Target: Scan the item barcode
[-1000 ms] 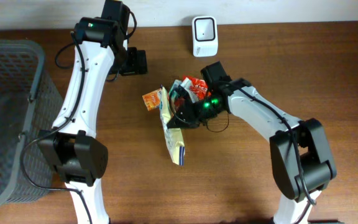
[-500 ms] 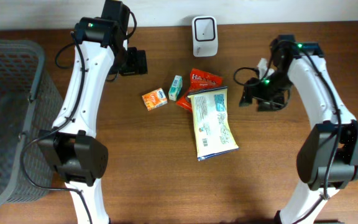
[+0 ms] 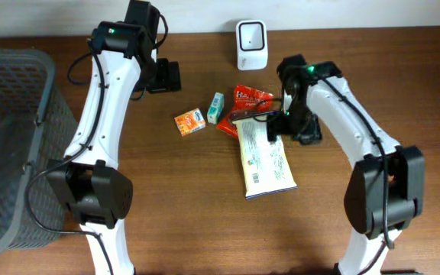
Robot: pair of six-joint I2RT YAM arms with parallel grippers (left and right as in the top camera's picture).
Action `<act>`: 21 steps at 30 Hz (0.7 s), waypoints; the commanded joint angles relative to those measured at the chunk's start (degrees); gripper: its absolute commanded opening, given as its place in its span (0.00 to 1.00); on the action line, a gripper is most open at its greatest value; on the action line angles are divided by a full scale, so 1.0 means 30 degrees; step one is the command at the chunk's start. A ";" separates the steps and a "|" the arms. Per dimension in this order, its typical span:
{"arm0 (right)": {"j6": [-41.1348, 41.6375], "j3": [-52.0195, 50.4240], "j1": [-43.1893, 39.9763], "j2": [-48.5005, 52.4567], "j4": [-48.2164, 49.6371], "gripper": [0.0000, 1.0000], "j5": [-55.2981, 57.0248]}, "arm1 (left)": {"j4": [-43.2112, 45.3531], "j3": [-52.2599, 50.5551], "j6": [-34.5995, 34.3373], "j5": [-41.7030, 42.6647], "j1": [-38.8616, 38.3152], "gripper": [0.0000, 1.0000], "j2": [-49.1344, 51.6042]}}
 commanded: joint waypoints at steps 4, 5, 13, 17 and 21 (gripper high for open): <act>-0.0350 0.0219 -0.1523 -0.0051 0.2018 0.99 -0.0189 | 0.0015 0.0000 0.0015 -0.0138 0.0015 0.99 0.0022; -0.0357 0.0219 -0.2616 -0.0051 0.2273 0.99 -0.0692 | 0.0015 0.0000 0.0015 -0.0138 0.0015 0.99 0.0022; -0.7781 -0.3738 -0.5785 -0.0051 0.5625 0.99 -1.0069 | 0.0015 0.0000 0.0015 -0.0138 0.0015 0.99 0.0022; -0.7766 -0.7694 -0.5610 -0.0051 0.9602 0.99 -1.3646 | 0.0015 0.0000 0.0015 -0.0138 0.0015 0.99 0.0022; -0.4976 -1.0353 -0.3738 -0.0051 1.3617 0.93 -1.3493 | 0.0015 0.0000 0.0015 -0.0138 0.0015 0.99 0.0022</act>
